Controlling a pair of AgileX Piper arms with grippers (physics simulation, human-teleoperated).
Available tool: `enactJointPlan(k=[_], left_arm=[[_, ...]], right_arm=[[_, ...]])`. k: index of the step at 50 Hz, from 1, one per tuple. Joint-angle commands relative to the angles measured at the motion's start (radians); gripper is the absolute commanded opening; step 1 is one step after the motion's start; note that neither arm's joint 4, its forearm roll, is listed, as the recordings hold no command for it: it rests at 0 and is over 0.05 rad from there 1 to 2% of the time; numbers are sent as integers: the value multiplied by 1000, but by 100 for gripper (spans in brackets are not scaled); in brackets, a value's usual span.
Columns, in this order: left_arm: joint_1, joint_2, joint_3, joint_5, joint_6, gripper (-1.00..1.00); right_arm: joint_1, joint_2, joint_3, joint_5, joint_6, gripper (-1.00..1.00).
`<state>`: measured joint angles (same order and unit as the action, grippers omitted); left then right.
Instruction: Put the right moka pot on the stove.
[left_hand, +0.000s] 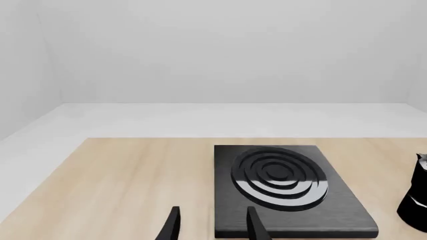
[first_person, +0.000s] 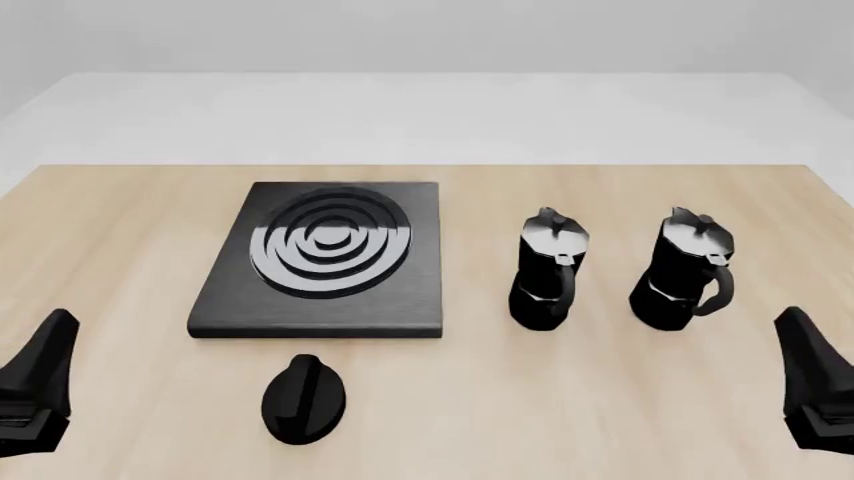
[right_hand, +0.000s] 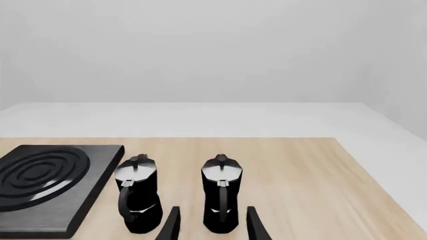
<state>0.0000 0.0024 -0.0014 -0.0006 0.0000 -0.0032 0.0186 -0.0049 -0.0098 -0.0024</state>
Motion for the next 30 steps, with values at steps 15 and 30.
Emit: enactJointPlan(k=[15,30], left_arm=[[0,5,-3,-1,0,100],[0,5,-3,-1,0,100]], right_arm=[[-29,235,-87,-82,-18,100],[-16,468,-67,-293,-6,100]])
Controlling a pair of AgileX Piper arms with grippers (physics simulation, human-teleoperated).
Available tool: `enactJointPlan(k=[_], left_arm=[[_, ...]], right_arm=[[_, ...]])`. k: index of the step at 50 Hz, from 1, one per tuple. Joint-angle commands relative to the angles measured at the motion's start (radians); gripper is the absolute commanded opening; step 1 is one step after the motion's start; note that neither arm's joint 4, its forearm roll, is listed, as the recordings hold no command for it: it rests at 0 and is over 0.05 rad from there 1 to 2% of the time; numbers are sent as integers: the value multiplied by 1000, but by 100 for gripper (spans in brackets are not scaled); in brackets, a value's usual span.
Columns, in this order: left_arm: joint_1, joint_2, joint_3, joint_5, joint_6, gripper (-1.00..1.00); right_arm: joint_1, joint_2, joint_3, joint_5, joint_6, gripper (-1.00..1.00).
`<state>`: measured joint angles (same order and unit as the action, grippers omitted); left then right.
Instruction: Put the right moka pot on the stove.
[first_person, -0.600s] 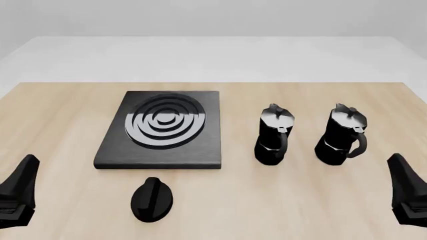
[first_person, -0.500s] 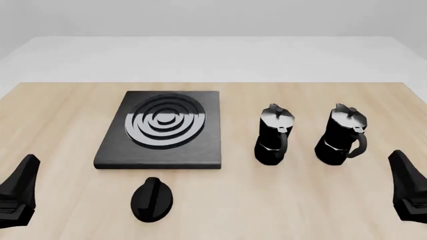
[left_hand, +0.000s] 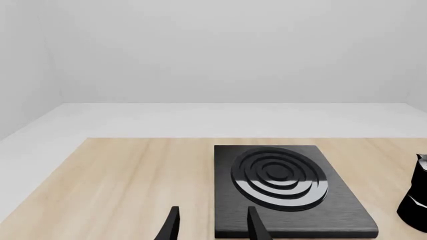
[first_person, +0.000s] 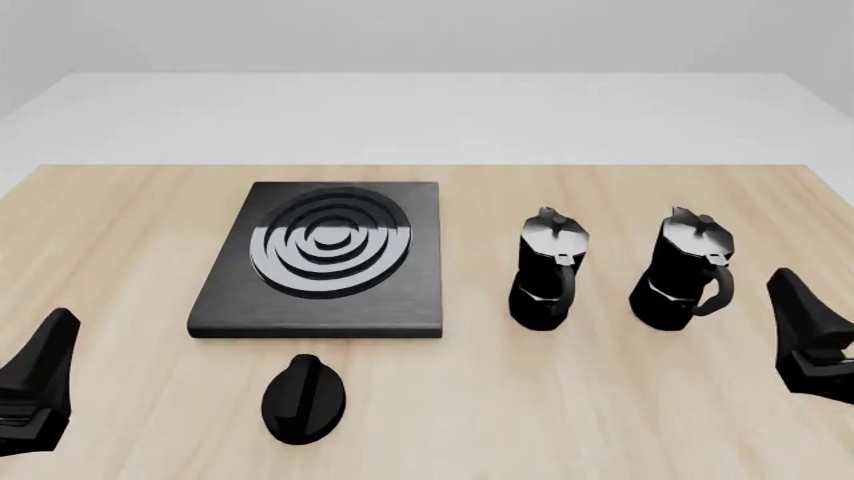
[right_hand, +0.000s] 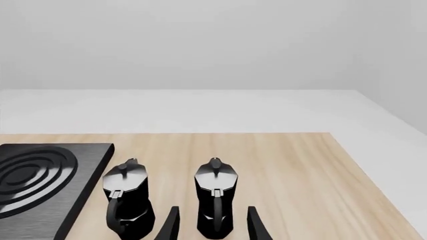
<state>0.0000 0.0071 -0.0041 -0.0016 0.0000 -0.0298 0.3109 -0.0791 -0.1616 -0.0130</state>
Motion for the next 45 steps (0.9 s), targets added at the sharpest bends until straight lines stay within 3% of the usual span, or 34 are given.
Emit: enactJointPlan(k=[1,2,3,6,20,21,30,33,45], left_arm=[[0,0,0,0,0,100],[0,0,0,0,0,100],[0,0,0,0,0,100],[0,0,0,0,0,100],[0,0,0,0,0,100],[0,0,0,0,0,100],[0,0,0,0,0,100],[0,0,0,0,0,100],[0,0,0,0,0,100]], right_arm=[[13,199,9,-166,7,100],[13,201,9,-169,7,100],[32,352,21,-301,18,100],[26,464,32,-404,18,100],[12,737,41,-656,23,100],[11,808,43,-719,26,100],[6,942,40,-836,27,100],[2,1051,33,-927,28,100],[10,1208,23,-1049,35,100]])
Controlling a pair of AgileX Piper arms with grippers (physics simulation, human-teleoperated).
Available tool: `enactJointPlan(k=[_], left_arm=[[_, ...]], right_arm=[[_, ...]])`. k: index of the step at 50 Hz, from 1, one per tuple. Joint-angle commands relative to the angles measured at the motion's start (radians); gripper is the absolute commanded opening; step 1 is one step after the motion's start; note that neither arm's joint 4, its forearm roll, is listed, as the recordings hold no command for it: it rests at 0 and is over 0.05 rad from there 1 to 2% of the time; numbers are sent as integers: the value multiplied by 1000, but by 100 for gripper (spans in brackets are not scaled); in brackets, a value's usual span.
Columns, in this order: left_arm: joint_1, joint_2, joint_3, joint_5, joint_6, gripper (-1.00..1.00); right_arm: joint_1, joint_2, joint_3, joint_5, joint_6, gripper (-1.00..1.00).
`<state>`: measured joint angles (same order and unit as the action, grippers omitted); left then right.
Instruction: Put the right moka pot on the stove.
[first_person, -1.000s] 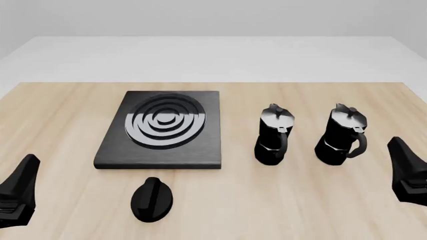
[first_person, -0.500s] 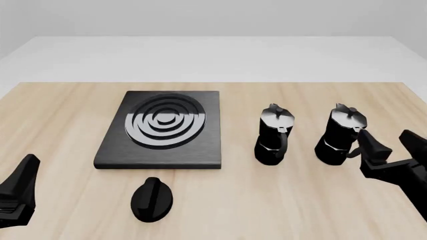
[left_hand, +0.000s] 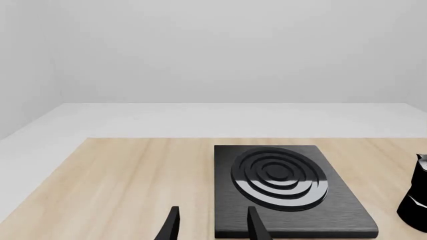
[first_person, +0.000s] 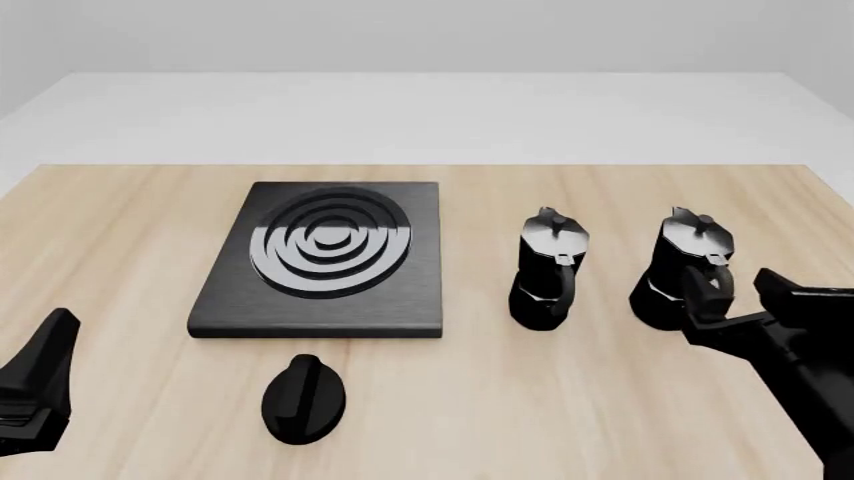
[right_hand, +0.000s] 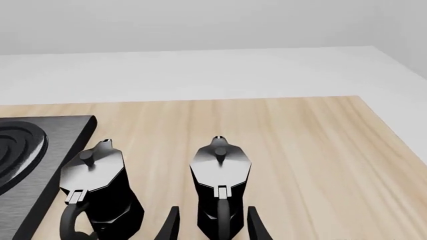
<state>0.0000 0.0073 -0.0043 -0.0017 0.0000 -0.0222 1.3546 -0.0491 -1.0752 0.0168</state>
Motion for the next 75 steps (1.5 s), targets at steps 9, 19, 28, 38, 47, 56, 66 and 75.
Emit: enactJointPlan(k=[9,19,28,38,47,56,66,75], left_arm=[[0,0,0,0,0,100],[0,0,0,0,0,100],[0,0,0,0,0,100],[0,0,0,0,0,100],[0,0,0,0,0,100],[0,0,0,0,0,100],[0,0,0,0,0,100],[0,0,0,0,0,100]], right_arm=[[-1,214,-38,-142,7,100],[-11,256,-63,-144,5,100],[-20,290,-84,-144,3,100],[-27,334,-108,-145,5,100],[-37,303,-92,-145,18,-100],[-10,251,-64,-144,23,-100],[18,52,-23,-42,8,-100],[42,-286,-47,264,-14,-100]])
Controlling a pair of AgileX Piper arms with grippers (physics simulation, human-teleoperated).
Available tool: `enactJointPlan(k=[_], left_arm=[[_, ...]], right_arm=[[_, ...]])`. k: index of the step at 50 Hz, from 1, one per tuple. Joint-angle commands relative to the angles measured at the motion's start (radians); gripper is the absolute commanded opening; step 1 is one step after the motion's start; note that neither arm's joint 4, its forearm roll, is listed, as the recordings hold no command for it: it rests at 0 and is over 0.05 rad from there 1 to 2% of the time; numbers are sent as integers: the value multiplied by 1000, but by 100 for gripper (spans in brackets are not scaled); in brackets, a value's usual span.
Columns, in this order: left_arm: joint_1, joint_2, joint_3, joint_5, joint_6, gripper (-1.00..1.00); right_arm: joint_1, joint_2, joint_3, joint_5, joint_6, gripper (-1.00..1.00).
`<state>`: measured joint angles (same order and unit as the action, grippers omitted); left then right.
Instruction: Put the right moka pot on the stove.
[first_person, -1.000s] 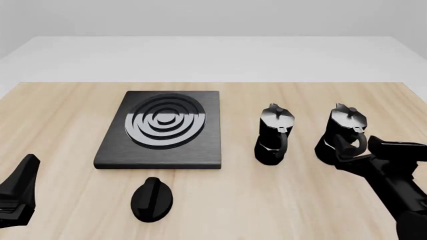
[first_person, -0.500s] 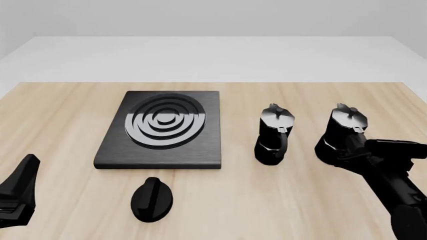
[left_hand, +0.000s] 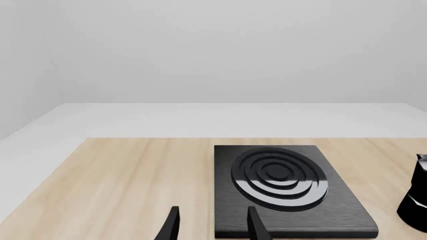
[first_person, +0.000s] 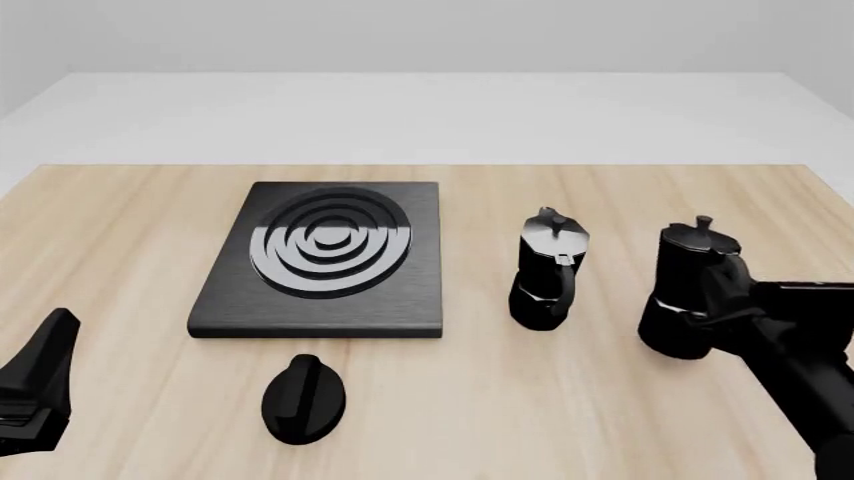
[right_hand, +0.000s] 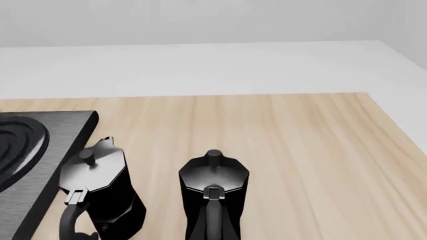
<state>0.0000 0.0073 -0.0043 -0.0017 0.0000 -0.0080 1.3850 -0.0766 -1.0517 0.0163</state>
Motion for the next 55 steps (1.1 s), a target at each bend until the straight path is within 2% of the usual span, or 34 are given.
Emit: enactJointPlan(k=[1,8,15,17,25,33,40,49,51,54,55], left_arm=[[0,0,0,0,0,100],[0,0,0,0,0,100],[0,0,0,0,0,100],[0,0,0,0,0,100],[0,0,0,0,0,100],[0,0,0,0,0,100],[0,0,0,0,0,100],[0,0,0,0,0,100],[0,0,0,0,0,100],[0,0,0,0,0,100],[0,0,0,0,0,100]], right_arm=[[28,-334,-21,257,-16,-100],[34,-462,-38,377,-21,-100],[47,-620,-79,546,-28,-100],[50,-638,-85,564,-27,-100],[91,-784,-177,759,-42,-100],[142,-848,-264,878,-63,-100],[187,-859,-324,921,-50,-100],[270,-826,-419,941,-68,-100],[296,-810,-443,936,-36,-100],[317,-784,-458,917,-46,-100],[332,-770,-466,906,-29,-100]])
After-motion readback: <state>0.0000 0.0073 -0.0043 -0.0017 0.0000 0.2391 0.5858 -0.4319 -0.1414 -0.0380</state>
